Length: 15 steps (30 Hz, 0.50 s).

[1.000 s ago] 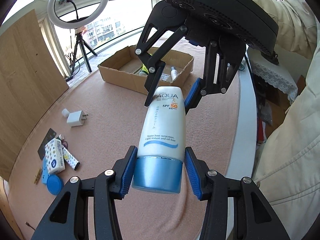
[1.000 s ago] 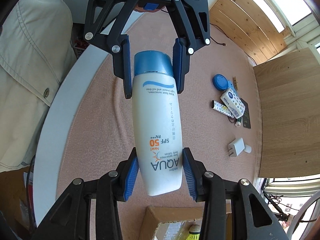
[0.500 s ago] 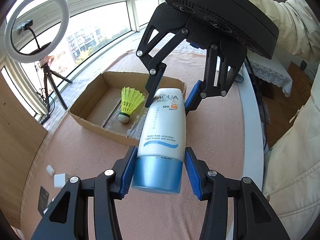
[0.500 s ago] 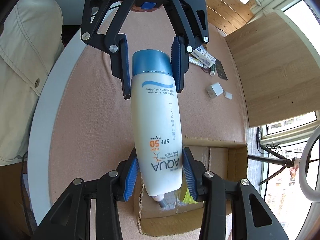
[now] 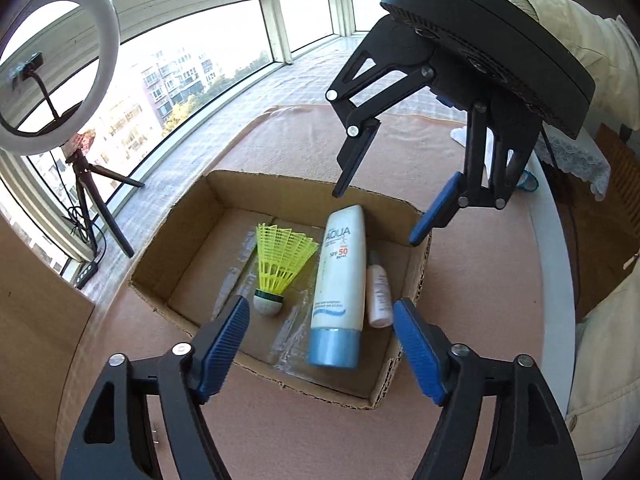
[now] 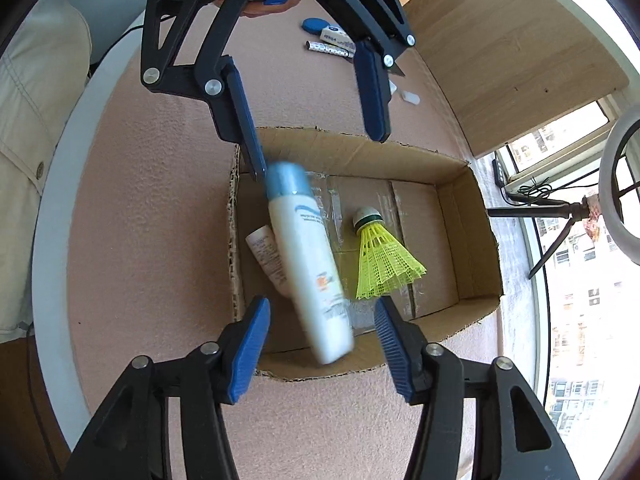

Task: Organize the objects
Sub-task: 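Lift the sunscreen bottle into the cardboard box and open both grippers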

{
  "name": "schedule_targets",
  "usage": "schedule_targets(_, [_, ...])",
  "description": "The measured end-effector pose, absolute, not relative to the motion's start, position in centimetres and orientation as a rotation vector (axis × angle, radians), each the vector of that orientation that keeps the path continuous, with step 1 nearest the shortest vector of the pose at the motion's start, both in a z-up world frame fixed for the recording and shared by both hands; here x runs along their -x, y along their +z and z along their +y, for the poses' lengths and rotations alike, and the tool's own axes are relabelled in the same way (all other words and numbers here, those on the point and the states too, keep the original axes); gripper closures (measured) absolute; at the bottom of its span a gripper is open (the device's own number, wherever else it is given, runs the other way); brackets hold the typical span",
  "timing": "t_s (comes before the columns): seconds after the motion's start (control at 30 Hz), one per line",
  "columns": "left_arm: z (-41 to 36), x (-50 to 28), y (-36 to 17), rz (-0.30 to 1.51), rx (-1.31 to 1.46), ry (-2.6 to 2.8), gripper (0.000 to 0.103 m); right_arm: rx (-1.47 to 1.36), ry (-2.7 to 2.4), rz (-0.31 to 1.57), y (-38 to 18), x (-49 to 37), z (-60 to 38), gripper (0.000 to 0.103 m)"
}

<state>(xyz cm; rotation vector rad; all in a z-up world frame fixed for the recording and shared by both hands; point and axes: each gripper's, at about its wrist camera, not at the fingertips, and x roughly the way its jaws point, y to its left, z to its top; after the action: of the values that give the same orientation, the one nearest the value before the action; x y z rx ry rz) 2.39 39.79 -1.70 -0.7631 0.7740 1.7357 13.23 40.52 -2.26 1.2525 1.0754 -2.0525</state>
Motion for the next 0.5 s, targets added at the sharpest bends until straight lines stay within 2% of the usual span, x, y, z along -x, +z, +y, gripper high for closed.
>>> schedule_targets(0.07, [38.8, -2.5, -1.5, 0.764, 0.746, 1.768, 0.010, -1.248, -2.076, 1.051, -1.9, -13.5, 40.6, 0.046])
schedule_targets(0.27, [34.4, -2.7, -2.0, 0.723, 0.796, 1.833, 0.010, -1.268, -2.132, 1.046, -1.1, -12.0, 39.6, 0.044])
schedule_targets(0.5, [25.8, -2.9, -2.6, 0.641, 0.839, 1.947, 0.008, -1.248, -2.260, 0.894, 0.8, -8.7, 36.1, 0.033])
